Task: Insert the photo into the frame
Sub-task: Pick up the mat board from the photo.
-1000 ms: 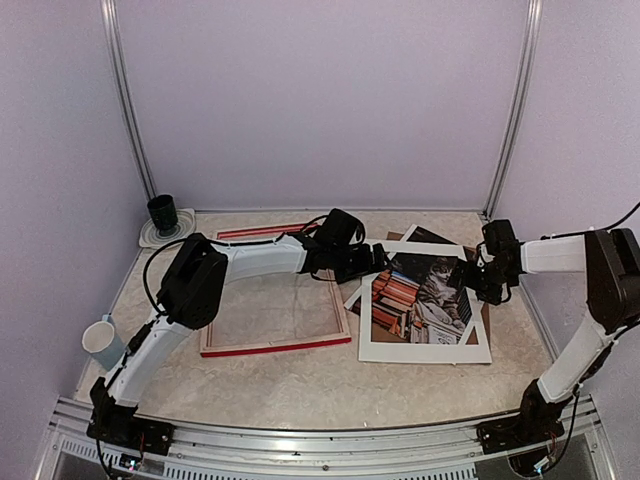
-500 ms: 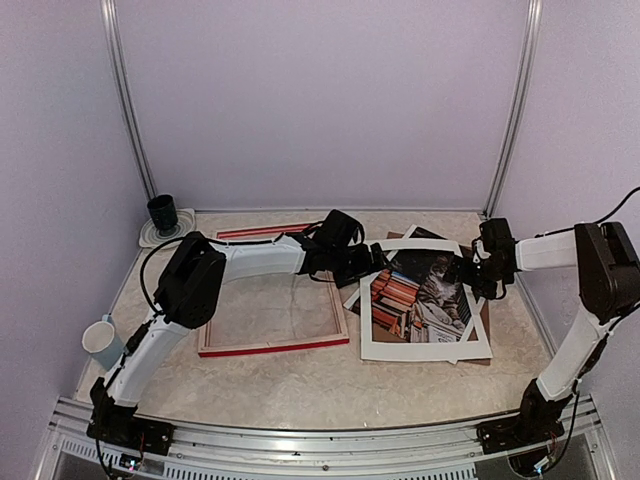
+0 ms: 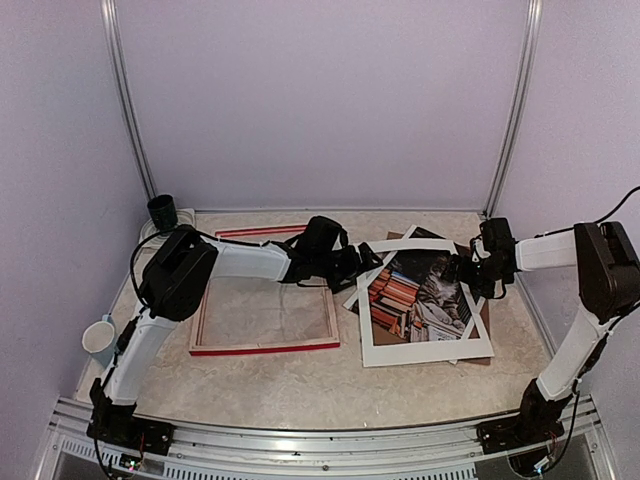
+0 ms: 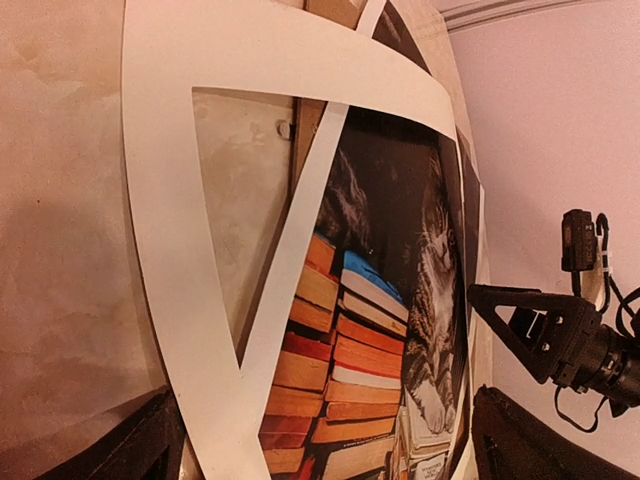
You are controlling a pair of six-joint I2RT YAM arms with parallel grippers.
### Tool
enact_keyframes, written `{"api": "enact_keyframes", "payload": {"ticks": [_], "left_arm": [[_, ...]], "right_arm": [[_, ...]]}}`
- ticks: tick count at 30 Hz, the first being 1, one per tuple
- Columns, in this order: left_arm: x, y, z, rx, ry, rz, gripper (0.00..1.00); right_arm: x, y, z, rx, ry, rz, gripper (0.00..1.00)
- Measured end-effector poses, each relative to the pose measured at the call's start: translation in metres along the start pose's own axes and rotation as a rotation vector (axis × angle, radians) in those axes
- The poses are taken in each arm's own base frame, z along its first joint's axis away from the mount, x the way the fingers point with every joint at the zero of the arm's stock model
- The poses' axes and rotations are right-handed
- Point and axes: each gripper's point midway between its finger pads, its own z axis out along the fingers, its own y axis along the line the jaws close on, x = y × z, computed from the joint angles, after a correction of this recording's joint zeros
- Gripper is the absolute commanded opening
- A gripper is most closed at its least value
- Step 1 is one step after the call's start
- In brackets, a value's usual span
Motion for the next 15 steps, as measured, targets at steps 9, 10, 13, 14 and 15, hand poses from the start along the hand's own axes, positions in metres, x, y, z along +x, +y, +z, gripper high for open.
{"api": "enact_keyframes", "payload": {"ticks": [9,10,13,14,15], "left_arm": [[0.000,-0.008,-0.004,0.092,-0.015,-0.014,0.99],[0.000,-0.009,-0.004,0.103,-0.016,-0.016,0.99],[0.000,-0.014,-0.006,0.133,-0.017,-0.018,0.99],[0.000,-0.016,-0.008,0.144,-0.018,-0.019,0.99],[0.000,-0.018,-0.009,0.152,-0.020,-0.019,0.99]], "right_arm": [[0.000,0.002,0.000,-0.015,-0.001,-0.002,0.99],[0.000,0.002,0.000,-0.018,0.000,-0.003,0.99],[0.000,0.003,0.001,-0.024,0.002,-0.004,0.99],[0.000,0.003,0.001,-0.026,0.002,-0.004,0.99],[0.000,0.004,0.001,-0.027,0.002,-0.005,0.99]]}}
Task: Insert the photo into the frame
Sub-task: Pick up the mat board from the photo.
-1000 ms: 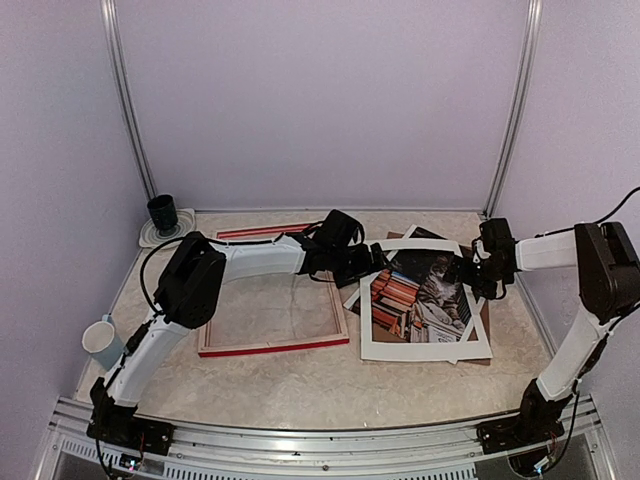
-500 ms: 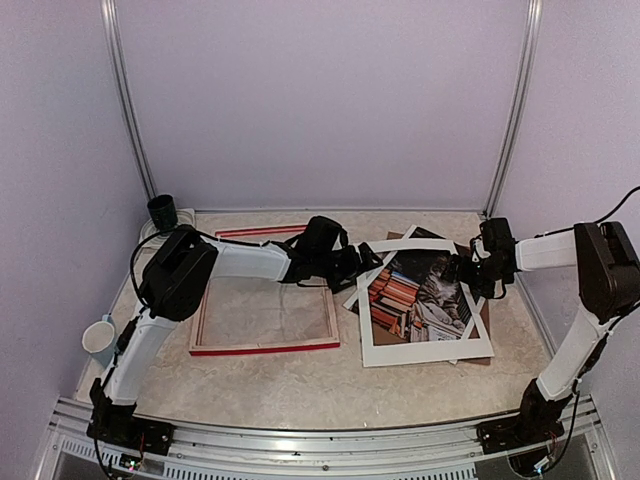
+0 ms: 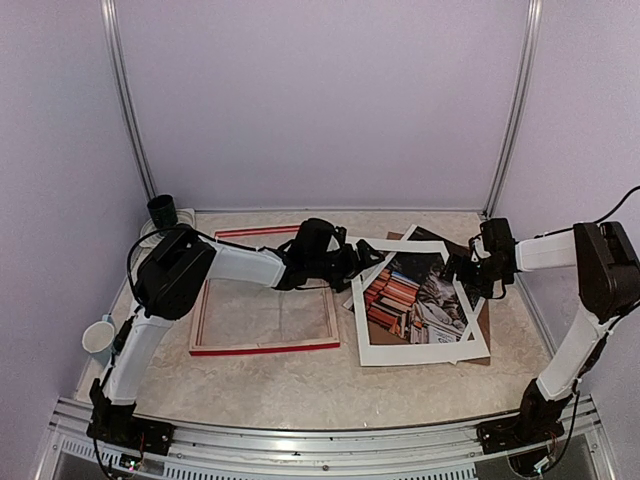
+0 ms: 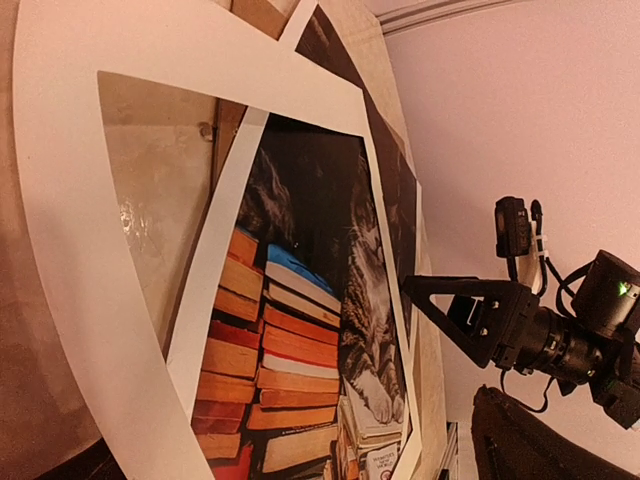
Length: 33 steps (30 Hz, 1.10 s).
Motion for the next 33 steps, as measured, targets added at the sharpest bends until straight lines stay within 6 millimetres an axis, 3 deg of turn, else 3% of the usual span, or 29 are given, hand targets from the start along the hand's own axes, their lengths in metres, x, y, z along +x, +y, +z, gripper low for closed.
{"api": "enact_keyframes", "payload": {"ticks": [10,18,23,25,27,33], "left_arm": [[-0.013,-0.033,-0.014,0.097,-0.040,0.025,0.97],[-0.015,-0.022,-0.016,0.067,-0.026,0.003,0.67],[-0.013,-0.011,-0.017,0.045,-0.016,-0.011,0.60],[-0.009,-0.001,-0.018,0.026,-0.007,-0.020,0.50],[-0.004,0.011,-0.019,0.002,0.006,-0.030,0.47],[0.009,0.034,-0.022,-0.042,0.039,-0.057,0.16]], "right_arm": [[0.000,0.002,0.001,-0.012,0.001,-0.008,0.99],[0.001,0.004,0.001,-0.024,0.006,-0.009,0.99],[0.002,0.007,0.001,-0.041,0.013,-0.009,0.99],[0.002,0.008,0.000,-0.046,0.015,-0.009,0.99],[0.002,0.009,0.000,-0.052,0.016,-0.009,0.99],[0.005,0.012,-0.002,-0.071,0.031,-0.006,0.99]]}}
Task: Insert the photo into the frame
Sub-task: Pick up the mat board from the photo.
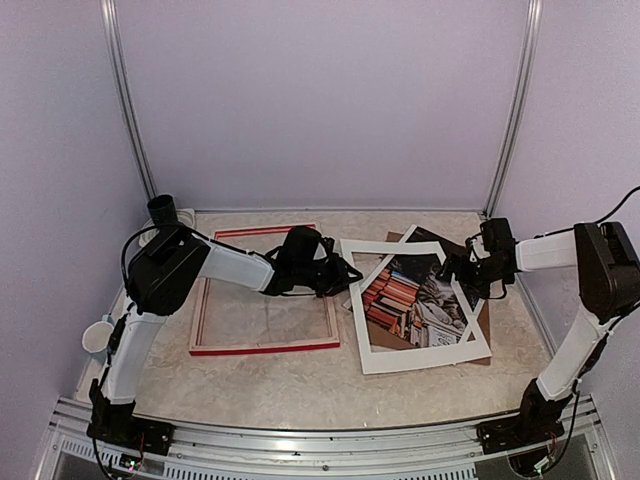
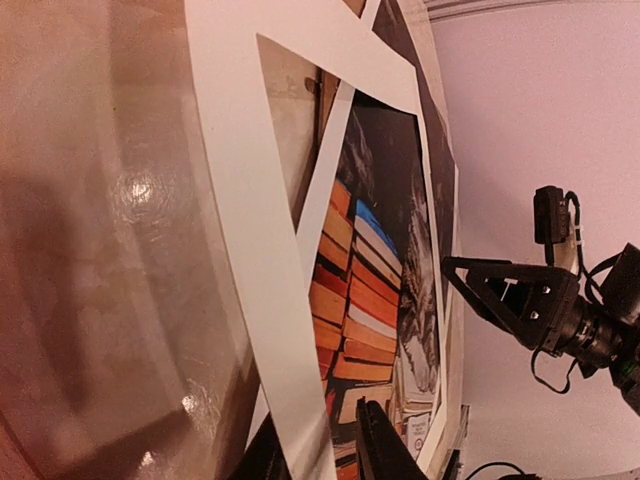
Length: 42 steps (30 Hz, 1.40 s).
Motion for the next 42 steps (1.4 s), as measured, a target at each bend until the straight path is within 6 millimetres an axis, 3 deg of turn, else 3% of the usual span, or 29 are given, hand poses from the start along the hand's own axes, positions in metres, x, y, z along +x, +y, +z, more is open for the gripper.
{"api": "enact_keyframes", "payload": {"ticks": [5,14,24,28,32,37,42], "left_arm": [[0.001,0.001,-0.002,0.011,0.013,-0.004,0.00],[-0.002,-0.006,-0.009,0.040,0.024,-0.008,0.01],[-0.032,-0.024,-0.058,0.061,-0.004,0.016,0.02],[-0.042,-0.012,-0.081,0.036,-0.009,0.023,0.02],[-0.046,0.015,-0.103,-0.022,0.005,0.017,0.02],[-0.051,0.048,-0.135,-0.092,0.020,0.011,0.02],[-0.065,0.067,-0.167,-0.133,0.006,0.018,0.03]], "right_arm": [[0.003,0.002,-0.003,-0.010,0.012,0.003,0.99],[-0.001,0.011,-0.016,-0.033,-0.002,-0.001,0.99],[-0.010,0.020,-0.029,-0.048,-0.022,-0.008,0.99],[-0.011,0.022,-0.030,-0.054,-0.021,-0.011,0.99],[-0.009,0.034,-0.029,-0.072,-0.015,-0.033,0.99],[-0.009,0.064,-0.027,-0.122,-0.009,-0.088,0.99],[-0.006,0.097,-0.019,-0.168,0.006,-0.149,0.99]]}}
